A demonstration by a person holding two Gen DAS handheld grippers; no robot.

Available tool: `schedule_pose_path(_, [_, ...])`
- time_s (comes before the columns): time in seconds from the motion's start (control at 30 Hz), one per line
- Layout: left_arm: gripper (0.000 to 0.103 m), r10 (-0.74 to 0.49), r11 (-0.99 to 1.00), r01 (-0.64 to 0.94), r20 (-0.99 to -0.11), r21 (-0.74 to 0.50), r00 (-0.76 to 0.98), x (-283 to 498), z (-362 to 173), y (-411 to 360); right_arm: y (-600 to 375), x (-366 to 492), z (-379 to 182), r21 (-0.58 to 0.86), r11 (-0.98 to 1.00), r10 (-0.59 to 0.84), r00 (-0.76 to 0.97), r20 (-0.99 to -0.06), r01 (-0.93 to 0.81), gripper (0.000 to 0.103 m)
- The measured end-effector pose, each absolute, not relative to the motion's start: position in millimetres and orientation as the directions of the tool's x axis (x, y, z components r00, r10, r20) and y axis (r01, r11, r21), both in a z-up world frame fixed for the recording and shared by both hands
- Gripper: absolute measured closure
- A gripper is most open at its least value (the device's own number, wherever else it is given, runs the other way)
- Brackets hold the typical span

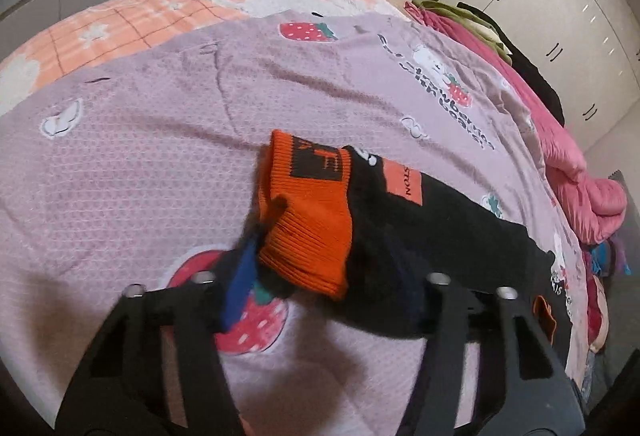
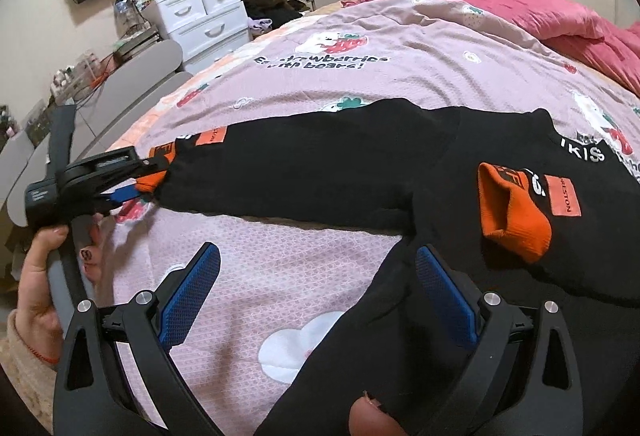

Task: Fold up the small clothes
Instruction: 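Grasp the other orange cuff with the left tool, then fold the held sleeve across the sweater body with the left tool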

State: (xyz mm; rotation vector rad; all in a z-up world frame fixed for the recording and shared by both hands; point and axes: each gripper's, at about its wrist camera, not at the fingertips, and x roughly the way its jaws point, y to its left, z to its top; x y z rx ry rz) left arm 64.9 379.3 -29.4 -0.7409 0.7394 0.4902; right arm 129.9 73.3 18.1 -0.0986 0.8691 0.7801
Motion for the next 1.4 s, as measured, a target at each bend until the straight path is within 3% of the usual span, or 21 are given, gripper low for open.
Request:
schedule_pose_path(0.07, [0.092, 0.126, 0.656, -0.614, -0.739, -0.438, 0.662, 69.4, -27.8, 377.9, 67.0, 130.1, 18.8, 0.230, 0.732, 0.574, 0.399, -0.715, -0.641, 0.005])
schedule_pose_path(0.13, [0.093, 0.126, 0.669, -0.599, -0.727, -0.440, 0.675, 72.8, -20.3, 374.2, 59.5, 129.4, 18.8, 0.242, 0.739, 0.576, 0.404, -0.710, -0.628, 0.005])
schedule_pose_path(0.63, [0.094, 0.062, 0.811, -0.376, -0.574, -0.449, 0.817, 99.5, 67.0, 294.0, -43.5, 125.6, 17.5, 0.333, 0.836, 0.533, 0.504, -0.679, -0.435, 0.005])
schedule_pose_path(1.4, [0.095, -0.158, 0.821, -0.171, -0.505, -0.545, 0.848, 160.5, 88.4, 192.6, -139.6, 120.9, 20.0, 0.375, 0.898, 0.433, 0.609, -0.665, -0.229, 0.005])
